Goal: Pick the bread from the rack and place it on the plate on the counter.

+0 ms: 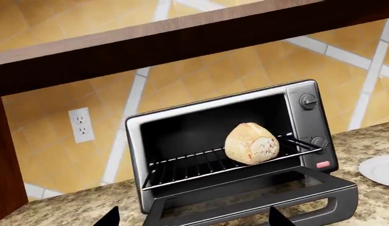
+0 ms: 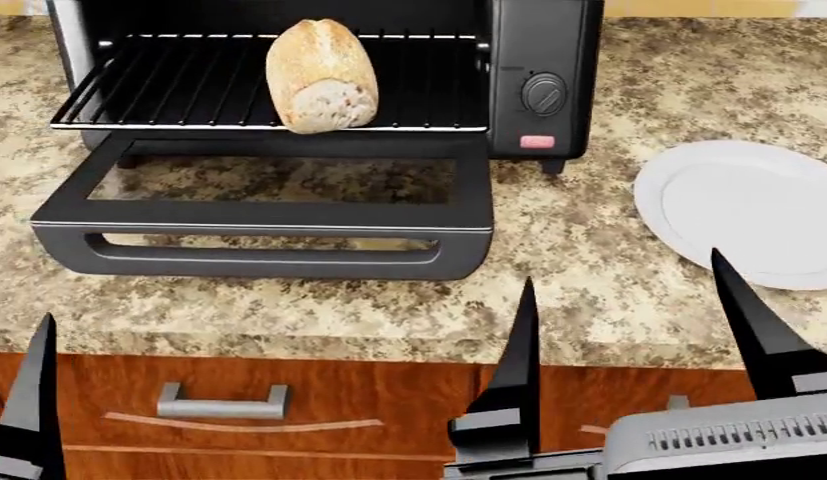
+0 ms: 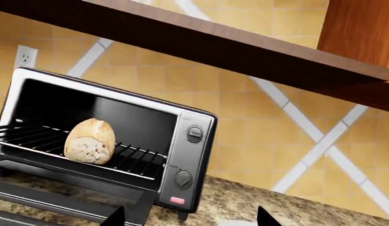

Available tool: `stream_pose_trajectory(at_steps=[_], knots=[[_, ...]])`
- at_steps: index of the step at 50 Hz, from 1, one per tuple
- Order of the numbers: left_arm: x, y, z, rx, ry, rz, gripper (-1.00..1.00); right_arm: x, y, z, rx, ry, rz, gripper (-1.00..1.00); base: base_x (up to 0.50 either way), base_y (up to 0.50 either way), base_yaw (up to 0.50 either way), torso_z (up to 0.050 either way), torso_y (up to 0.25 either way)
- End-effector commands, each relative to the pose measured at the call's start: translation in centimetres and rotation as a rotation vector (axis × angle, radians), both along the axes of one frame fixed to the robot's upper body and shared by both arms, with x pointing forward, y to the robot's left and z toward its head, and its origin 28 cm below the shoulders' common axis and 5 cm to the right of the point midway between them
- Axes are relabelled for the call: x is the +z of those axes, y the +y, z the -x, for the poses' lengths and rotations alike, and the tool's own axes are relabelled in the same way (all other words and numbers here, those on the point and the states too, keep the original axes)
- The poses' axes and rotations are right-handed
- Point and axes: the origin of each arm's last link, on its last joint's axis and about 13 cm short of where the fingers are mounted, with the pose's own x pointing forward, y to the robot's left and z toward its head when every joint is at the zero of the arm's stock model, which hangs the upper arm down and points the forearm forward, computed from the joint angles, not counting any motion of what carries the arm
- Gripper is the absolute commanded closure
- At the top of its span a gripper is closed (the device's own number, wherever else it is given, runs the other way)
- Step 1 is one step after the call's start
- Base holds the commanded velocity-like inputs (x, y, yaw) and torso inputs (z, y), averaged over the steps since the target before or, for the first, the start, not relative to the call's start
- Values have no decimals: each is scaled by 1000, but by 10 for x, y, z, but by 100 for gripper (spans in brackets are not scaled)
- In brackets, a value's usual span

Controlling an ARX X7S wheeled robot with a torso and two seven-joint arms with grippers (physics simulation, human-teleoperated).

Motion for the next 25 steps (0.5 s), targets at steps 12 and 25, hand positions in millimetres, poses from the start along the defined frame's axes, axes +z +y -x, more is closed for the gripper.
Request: stream_pose_trajectory(at_steps=[12, 25], knots=[[35, 7, 8, 29, -72, -39, -100, 40, 5, 16, 3, -134, 68, -100, 265, -12, 0, 48, 60], [37, 8, 11, 43, -75, -40, -100, 41, 5, 19, 2, -142, 59, -100, 285, 0, 0, 48, 60]])
